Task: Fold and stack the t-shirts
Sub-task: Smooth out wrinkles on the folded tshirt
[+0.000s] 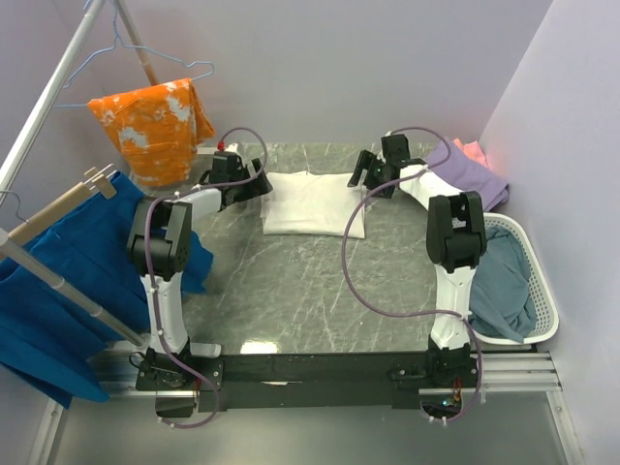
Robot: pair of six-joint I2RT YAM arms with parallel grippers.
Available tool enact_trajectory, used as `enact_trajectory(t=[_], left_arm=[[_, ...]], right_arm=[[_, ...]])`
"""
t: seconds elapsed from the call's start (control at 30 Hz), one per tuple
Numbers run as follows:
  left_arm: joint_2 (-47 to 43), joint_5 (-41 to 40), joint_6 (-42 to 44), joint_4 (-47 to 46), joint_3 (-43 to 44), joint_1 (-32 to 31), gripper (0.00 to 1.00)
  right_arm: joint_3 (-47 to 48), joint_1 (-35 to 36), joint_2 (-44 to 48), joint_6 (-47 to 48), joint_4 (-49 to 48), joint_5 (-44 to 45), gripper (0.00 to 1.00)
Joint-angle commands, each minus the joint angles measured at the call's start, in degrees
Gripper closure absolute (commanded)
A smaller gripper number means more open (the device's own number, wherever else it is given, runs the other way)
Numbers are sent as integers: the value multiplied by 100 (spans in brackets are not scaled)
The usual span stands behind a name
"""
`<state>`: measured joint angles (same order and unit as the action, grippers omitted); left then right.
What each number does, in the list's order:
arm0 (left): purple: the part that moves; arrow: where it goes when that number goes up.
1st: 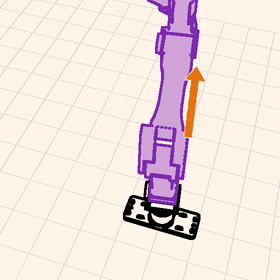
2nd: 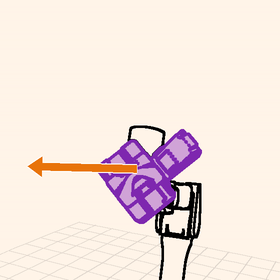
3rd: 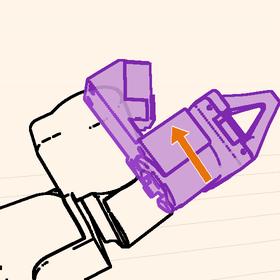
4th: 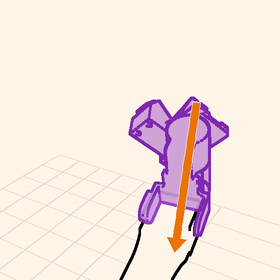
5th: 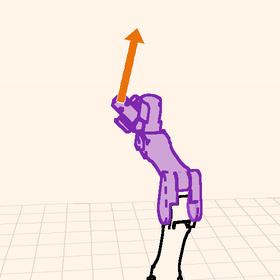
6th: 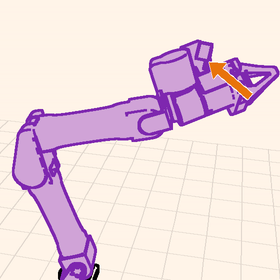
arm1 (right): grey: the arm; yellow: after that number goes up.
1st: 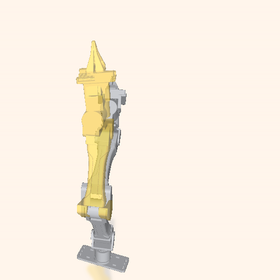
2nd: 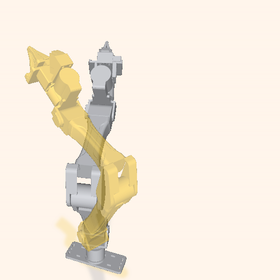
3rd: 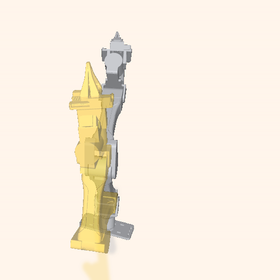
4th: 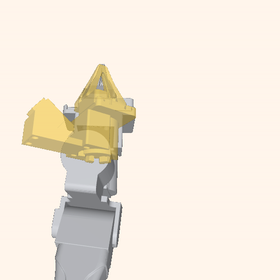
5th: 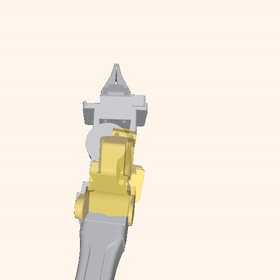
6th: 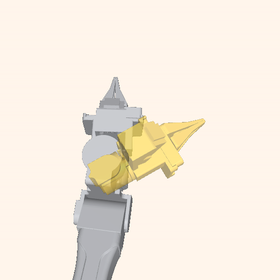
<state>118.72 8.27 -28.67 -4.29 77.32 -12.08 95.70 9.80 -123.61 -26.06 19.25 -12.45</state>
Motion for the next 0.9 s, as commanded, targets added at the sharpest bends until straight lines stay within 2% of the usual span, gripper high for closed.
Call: enact_trajectory(t=[0.0,0.2,0.37,0.53,0.63,0.67,0.7,0.73,0.83,0.87], left_arm=[[388,428,203,-28,581,-5,0],[925,930,274,-204,1162,-5,1],[1206,1720,160,-247,1584,-5,1],[1189,2652,-235,-852,1277,12,2],[1198,3275,-674,-1414,996,91,14],[1215,3469,-832,-1895,874,117,18],[1233,3740,-1103,-2013,873,161,28],[1268,3787,-1184,-2031,890,240,29],[1120,3674,-1186,-1839,855,416,26],[1049,3577,-1081,-1664,768,469,17]], right_arm=[[168,-40,-163,58,158,-135,10],[150,-31,-488,32,88,-565,10],[361,-5,-708,-13,141,-917,11],[397,30,-848,-39,37,-1426,14],[345,13,-893,-100,-174,-1820,16],[309,4,-893,-135,-289,-1971,16],[257,-5,-893,-223,-359,-2050,17],[274,-13,-875,-232,-360,-1999,17],[239,-40,-753,-171,-282,-1684,16],[212,-66,-709,-154,-272,-1586,15]])
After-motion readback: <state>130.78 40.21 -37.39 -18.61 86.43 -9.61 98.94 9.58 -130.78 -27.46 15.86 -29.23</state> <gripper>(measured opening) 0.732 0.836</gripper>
